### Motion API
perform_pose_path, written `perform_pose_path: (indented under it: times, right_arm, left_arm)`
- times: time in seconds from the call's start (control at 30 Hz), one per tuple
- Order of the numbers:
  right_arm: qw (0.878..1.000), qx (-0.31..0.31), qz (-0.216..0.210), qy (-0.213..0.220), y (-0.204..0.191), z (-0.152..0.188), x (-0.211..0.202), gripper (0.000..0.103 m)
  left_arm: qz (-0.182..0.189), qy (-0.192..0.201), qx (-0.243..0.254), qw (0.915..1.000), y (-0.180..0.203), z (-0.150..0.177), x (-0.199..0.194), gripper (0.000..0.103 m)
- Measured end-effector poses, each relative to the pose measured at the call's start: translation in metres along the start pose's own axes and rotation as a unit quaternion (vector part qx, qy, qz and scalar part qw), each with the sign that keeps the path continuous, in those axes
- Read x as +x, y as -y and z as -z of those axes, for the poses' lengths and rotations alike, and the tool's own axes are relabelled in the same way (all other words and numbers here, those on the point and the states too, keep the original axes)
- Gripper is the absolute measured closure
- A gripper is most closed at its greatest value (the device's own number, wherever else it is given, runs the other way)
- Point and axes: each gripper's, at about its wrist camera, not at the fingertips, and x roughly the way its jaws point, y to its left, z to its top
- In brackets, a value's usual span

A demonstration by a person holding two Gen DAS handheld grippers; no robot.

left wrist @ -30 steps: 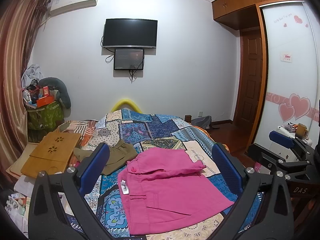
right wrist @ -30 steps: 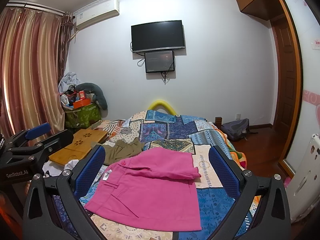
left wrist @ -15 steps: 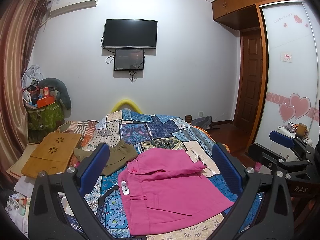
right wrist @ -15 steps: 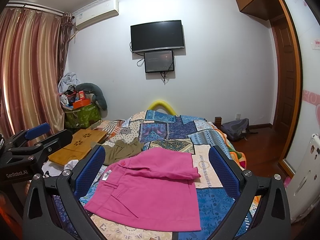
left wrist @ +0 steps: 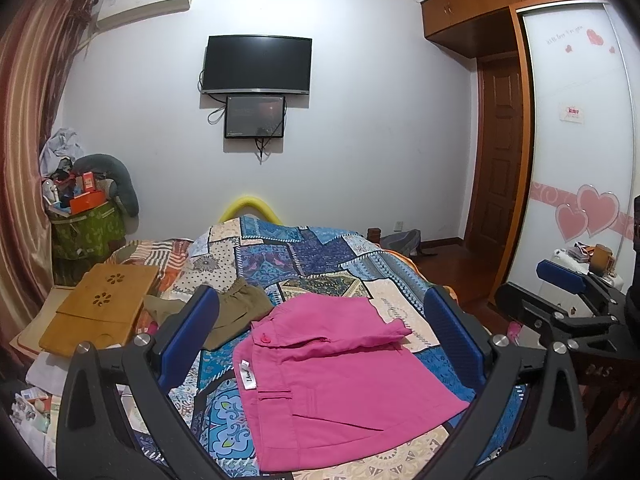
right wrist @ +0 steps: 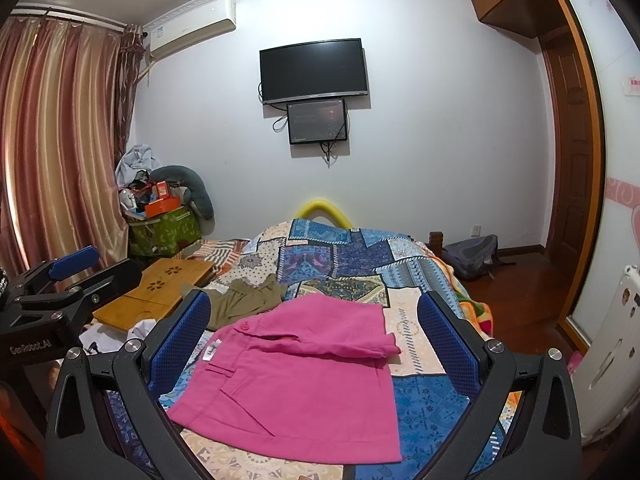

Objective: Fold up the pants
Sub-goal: 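Lower both grippers toward the pink trousers' waistband and leg edges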

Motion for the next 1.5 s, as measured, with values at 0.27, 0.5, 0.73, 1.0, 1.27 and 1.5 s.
perform_pose_path:
  times: [0.27, 0.5, 0.73, 1.0, 1.27, 1.5]
  right_arm:
    - [0.999, -0.014, 0.023, -0.039, 0.016, 0.011, 0.024, 0.000]
    - [0.991, 0.002, 0.050, -0.123, 0.055, 0.036, 0.062, 0.030]
    - [0.973, 0.052, 0.044, -0.221, 0.093, 0.073, 0.090, 0.044]
    - [0.946, 0.072, 0.007, -0.315, 0.096, 0.124, 0.115, 0.044]
    - [0.930, 0.117, -0.024, -0.347, 0.097, 0.151, 0.132, 0.049]
    - [0.933, 0.095, -0.031, -0.346, 0.089, 0.148, 0.127, 0.093]
  left_arm:
    - [-0.013, -0.053, 0.023, 0.9983, -0.014, 0.013, 0.037, 0.003]
    - [-0.026, -0.156, 0.009, 0.9875, -0.041, 0.045, 0.092, 0.028]
    - [-0.034, -0.252, -0.003, 0.9671, -0.065, 0.088, 0.132, 0.036]
    - [-0.020, -0.353, -0.021, 0.9352, -0.072, 0.143, 0.159, 0.036]
    - [0.014, -0.368, -0.051, 0.9282, -0.072, 0.158, 0.165, 0.053]
    - [0.004, -0.356, 0.007, 0.9343, -0.063, 0.156, 0.160, 0.066]
